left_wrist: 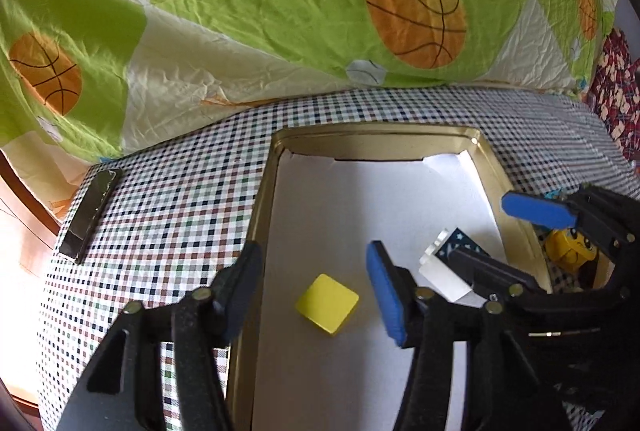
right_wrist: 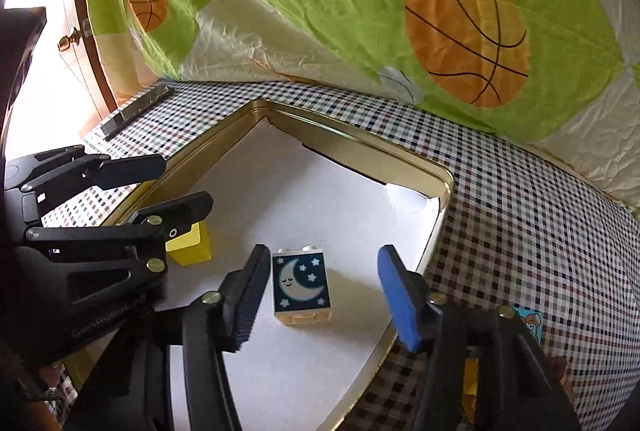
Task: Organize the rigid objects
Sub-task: 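Release the yellow cube into the tin with the left tool while the right tool releases the moon box, then grasp the beaded dark bowl with the right tool while the left tool grasps the white Oriental Club box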
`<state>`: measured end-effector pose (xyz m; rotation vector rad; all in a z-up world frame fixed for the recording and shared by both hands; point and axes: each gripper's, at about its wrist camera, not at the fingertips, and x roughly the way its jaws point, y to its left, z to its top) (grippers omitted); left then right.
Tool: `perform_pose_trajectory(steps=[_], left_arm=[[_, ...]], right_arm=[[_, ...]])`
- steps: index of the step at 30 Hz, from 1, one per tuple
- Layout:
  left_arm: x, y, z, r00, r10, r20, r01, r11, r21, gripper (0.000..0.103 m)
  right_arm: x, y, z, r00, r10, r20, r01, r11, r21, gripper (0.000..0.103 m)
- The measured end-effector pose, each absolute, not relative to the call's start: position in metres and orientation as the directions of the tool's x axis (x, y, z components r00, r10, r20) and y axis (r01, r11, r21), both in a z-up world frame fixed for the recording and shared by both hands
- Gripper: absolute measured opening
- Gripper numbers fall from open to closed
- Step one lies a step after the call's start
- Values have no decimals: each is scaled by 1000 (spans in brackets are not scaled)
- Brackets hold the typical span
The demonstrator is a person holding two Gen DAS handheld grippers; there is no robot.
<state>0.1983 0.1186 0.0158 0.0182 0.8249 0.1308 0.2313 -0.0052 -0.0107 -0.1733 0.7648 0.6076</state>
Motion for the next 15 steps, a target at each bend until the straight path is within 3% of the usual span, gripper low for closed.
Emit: perform_pose_trajectory(steps=[1,3,7,10,15], left_arm=[[189,120,20,698,117,-707,-120,992,46,76],[166,116,29,758,102,-644,-122,992,13,79],[116,94,37,852,85,-517,-106,994,-11,98],[86,73,34,890,31,-456,-56,998,-41,101],[63,37,18,895,-27,-446,6,999,-49,101]], right_arm=[[227,-14,-7,557,476,-681,-576,812,97,63],[211,-35,0,566,510,-647,-582,804,124,63],[165,-83,12,617,546,-566,-603,791,105,65],[137,-125,11,684,513,-519,-565,822,68,73],[109,-186,-3,742,450,-497,-474,876,87,73]])
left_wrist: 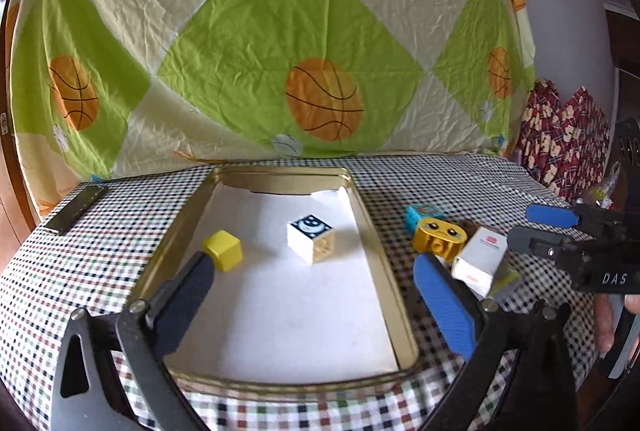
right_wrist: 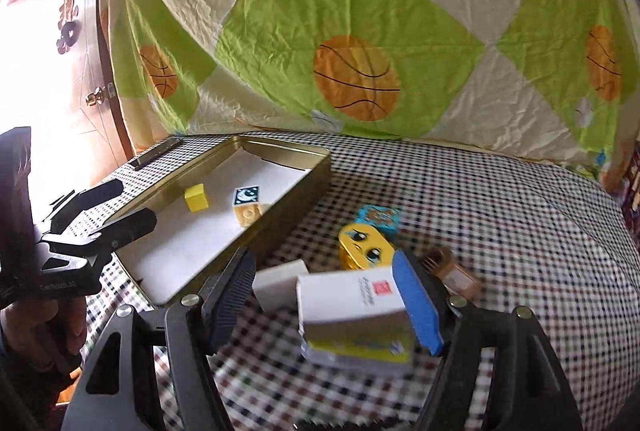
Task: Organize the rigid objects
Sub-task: 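Grasp the beaded dark bowl with the right tool while the left tool grasps the white Oriental Club box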
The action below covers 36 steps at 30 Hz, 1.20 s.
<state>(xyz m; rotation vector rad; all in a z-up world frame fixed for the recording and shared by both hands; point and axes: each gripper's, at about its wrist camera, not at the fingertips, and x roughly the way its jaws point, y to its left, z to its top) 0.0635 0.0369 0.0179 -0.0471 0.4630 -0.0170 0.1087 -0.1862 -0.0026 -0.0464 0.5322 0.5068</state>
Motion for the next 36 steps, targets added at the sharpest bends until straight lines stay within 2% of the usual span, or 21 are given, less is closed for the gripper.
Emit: perform_pose_trajectory(steps=[5,11,15,19,20,21,27,32,36], left_arm=[[46,14,3,893,-59,-446,32,997,-67,101],[41,-8,-1,894,-31,-448,41,999,13,101],[42,-12,-3,888,-28,-460,42,999,20,102],[41,-16,-4,887,-26,-462,47,998,33,102],[41,-17,-4,887,-27,-462,48,998,34,102],[41,-18,-5,887,-28,-462,49,998,34,102],[46,-30,-3,884,-52,-464,80,996,41,102],[56,-52,2,884,-87,-459,129,990,59,102],[75,-67,4,845,-163,-510,200,980,18,101]], right_arm=[[80,-220,-28,753,434,-494,-431,893,128,73],[59,-221,-59,686,474,-552,-495,860,124,73],[58,-214,-71,673,473,-569,-505,855,114,85],[69,-217,-81,653,477,-588,-482,861,163,84],[71,-218,-82,650,485,-585,-481,859,177,82],[72,-220,-81,656,486,-577,-478,860,181,76],[72,-233,-74,695,491,-525,-454,866,209,75],[75,-239,-54,785,412,-463,-387,909,154,75],[91,-241,-42,823,348,-449,-330,936,120,75]])
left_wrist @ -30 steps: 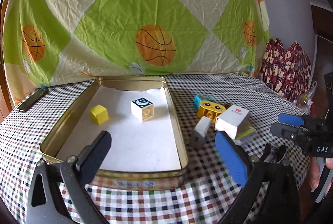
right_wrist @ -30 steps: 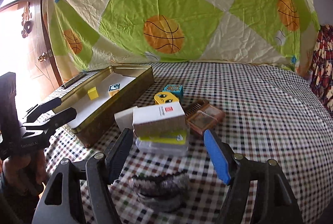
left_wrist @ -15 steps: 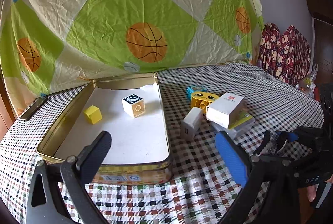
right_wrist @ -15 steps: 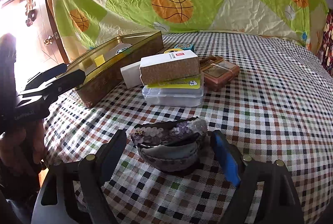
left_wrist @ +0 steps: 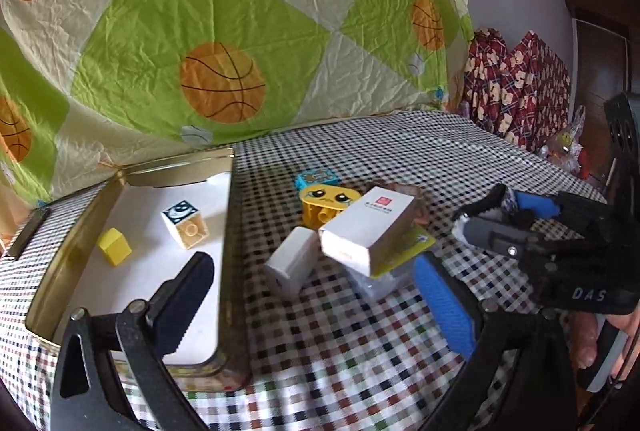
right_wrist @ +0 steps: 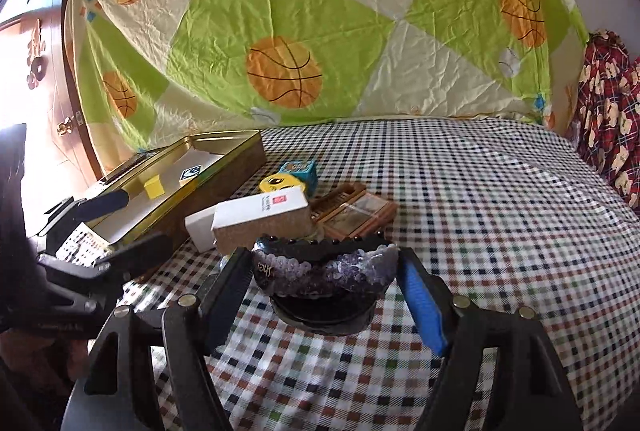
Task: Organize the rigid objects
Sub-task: 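Grasp the beaded dark bowl with the right tool while the left tool grasps the white Oriental Club box, then lift the white box with the left tool while the right tool lifts the beaded bowl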
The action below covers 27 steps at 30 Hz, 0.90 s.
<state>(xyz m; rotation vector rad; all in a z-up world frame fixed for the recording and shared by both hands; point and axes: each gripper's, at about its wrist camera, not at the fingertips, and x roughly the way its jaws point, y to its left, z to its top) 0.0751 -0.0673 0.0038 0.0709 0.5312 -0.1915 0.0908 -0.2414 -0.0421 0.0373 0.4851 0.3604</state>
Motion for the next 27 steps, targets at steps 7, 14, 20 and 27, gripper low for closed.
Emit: perform_pose_trajectory(steps=[7,14,20,27], left_arm=[[108,-93,11,818,-193,-542,266,962,59,96],[140,-104,-2,768,-208,-606,313,947,72,77],[149,-106,-10,714,-280,-642,379,925,17,64],[148,-110,-9,713,-282,-642,387,922,24,41]], right_arm=[[121,-247,-30,840,273,-470,-255,961,104,75],[130,-250,-31,836,257,-485,-231,966,113,75],[132,-252,-32,833,268,-485,-235,963,129,75],[128,-249,-32,842,256,-475,-231,967,111,75]])
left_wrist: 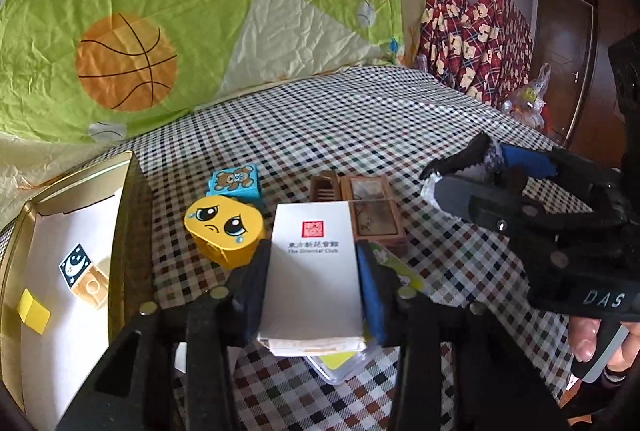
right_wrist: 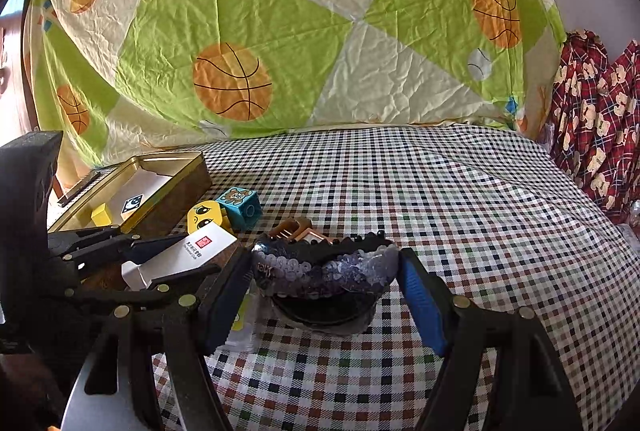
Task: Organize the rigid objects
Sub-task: 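Lift the white box with the left tool while the right tool lifts the beaded bowl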
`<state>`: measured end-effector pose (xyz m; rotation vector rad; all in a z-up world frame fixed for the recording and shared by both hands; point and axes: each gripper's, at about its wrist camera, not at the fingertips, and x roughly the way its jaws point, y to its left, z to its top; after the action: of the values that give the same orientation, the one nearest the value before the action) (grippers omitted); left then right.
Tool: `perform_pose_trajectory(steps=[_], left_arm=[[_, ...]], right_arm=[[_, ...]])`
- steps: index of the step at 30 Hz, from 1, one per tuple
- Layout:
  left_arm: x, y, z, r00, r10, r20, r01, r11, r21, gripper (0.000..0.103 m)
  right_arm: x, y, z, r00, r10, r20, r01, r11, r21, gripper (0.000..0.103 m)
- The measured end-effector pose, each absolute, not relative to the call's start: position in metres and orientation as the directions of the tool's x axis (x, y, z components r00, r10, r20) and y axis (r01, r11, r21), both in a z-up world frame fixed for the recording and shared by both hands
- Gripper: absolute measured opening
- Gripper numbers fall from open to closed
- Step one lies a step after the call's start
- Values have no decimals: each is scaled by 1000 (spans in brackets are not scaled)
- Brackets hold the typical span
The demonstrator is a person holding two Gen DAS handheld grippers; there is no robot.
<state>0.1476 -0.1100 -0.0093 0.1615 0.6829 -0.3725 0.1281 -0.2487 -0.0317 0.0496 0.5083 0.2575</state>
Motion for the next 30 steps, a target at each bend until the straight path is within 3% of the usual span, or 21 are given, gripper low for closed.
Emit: perform_pose_trajectory(steps=[16,30], left_arm=[[126,-102,6,837,-208,-507,291,953,90,41],[107,-77,17,911,-157,-381,183,983,32,41]], right_arm=[[118,-247,-29,868,252,-427,-235,968,92,75],[107,-242,-25,898,269,-349,-254,963,89,75]])
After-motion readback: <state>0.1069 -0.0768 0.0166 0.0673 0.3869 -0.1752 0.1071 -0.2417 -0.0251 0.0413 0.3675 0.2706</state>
